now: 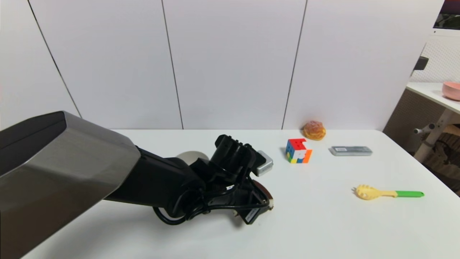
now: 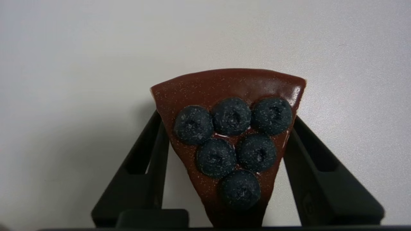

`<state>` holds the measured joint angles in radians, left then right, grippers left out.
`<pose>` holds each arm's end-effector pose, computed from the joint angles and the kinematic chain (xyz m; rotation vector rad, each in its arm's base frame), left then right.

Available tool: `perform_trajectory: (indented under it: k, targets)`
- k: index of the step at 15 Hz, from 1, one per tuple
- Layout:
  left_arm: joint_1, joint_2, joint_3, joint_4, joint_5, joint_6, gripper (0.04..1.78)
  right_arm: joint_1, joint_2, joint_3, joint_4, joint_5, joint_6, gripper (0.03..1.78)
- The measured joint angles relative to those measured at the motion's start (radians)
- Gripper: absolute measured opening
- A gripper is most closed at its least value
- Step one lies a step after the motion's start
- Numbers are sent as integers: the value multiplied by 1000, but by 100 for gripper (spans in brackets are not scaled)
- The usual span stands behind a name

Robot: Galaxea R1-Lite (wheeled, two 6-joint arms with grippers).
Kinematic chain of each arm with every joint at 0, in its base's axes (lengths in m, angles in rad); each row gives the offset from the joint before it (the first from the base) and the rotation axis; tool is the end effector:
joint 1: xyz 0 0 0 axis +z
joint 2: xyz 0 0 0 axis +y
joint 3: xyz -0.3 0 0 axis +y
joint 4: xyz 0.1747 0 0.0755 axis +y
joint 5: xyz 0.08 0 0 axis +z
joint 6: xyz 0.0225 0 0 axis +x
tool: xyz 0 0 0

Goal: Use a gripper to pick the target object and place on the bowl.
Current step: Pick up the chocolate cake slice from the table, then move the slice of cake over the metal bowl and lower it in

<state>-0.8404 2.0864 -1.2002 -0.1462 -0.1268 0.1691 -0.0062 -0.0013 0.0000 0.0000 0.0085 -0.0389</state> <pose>0.2597 -0.2942 0.1044 0.4177 0.6429 -0.9837 -0.0229 0.0003 0.0755 -0.0389 -0.0013 0.0023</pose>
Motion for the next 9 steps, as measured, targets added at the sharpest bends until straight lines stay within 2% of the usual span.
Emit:
perform_trajectory:
  k: [3, 9]
  targets:
    - [0, 1, -1, -1, 1, 0, 81, 0, 0, 0, 0, 0, 0, 171]
    - [1, -41, -6, 8, 3, 0, 80, 0, 0, 0, 0, 0, 0, 171]
